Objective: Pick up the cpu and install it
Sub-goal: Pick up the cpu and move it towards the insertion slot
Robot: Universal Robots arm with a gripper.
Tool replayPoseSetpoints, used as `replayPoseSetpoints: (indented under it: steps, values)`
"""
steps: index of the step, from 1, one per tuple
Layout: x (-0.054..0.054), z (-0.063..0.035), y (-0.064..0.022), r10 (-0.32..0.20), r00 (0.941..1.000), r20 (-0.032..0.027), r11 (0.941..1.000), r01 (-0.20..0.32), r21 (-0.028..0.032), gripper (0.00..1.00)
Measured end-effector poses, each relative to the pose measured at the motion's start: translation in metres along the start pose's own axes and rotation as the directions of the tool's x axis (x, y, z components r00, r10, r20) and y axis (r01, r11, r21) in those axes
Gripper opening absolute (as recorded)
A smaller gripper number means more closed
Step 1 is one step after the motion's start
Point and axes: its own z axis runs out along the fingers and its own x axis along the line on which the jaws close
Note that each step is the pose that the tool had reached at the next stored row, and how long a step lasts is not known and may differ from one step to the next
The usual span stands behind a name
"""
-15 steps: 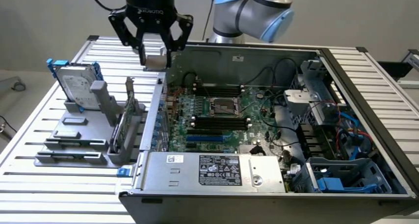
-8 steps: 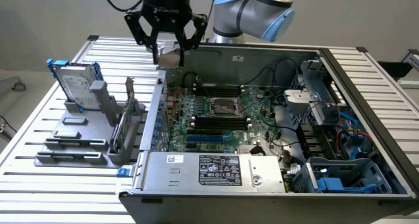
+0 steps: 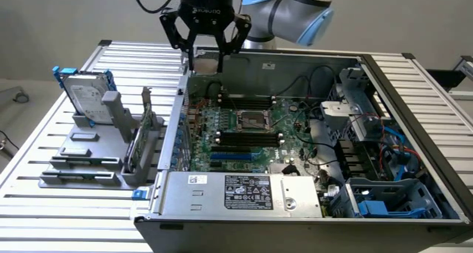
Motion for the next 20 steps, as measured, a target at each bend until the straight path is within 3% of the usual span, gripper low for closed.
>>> replayPoseSetpoints:
  steps: [6, 14, 20]
  values:
    - [-0.027, 0.0017, 0.0064, 0.000, 1.0000, -0.0031, 1.0000, 0.000, -0.0054, 0.55]
    - [-0.063, 0.0107, 0.0181, 0.000, 1.0000, -0.0043, 1.0000, 0.000, -0.0066, 0.55]
    - [-0.079, 0.0215, 0.0329, 0.000, 1.0000, -0.0043, 1.0000, 0.000, -0.0067, 0.55]
